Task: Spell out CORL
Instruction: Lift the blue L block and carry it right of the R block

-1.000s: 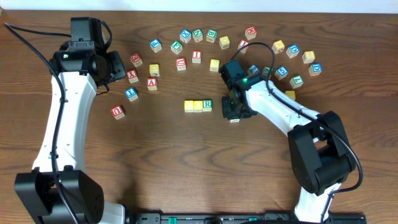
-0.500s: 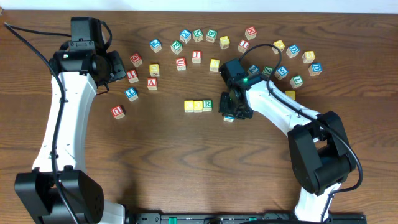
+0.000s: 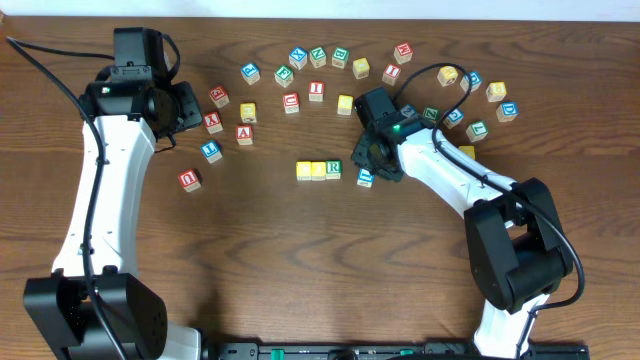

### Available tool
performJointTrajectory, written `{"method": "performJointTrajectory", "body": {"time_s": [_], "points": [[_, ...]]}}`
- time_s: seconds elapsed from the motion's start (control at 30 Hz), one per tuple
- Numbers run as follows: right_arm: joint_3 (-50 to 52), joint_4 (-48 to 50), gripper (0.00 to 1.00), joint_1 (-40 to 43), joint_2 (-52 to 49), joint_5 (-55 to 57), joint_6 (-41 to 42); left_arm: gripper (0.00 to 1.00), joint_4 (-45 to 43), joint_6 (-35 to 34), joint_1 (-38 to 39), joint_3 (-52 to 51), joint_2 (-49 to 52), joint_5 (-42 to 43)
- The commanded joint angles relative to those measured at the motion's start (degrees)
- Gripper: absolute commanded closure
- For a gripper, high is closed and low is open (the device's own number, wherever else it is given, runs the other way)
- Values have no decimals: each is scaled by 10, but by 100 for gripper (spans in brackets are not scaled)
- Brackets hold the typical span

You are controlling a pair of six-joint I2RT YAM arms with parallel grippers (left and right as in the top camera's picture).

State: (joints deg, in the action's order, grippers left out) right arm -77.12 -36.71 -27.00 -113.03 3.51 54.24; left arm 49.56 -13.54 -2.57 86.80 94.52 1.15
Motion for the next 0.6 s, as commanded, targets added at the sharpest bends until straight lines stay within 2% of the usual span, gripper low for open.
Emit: {"method": "performJointTrajectory", "body": {"time_s": [0.0, 0.1, 0.2, 0.3, 0.47, 0.57], "points": [[2, -2, 69, 2, -5, 21, 31, 61, 1, -3, -1, -4, 8, -3], [2, -3, 66, 0, -5, 21, 0, 61, 1, -3, -1, -4, 8, -3], [2, 12, 58, 1, -4, 21, -90, 61, 1, -3, -1, -4, 8, -3], [-7, 20, 51, 10, 2, 8, -210, 61, 1, -3, -1, -4, 8, -3], [-28, 19, 34, 22, 22, -71, -486, 61, 1, -3, -1, -4, 8, -3], [-29, 7, 28, 21, 25, -119, -577, 61, 1, -3, -1, -4, 8, -3]]}}
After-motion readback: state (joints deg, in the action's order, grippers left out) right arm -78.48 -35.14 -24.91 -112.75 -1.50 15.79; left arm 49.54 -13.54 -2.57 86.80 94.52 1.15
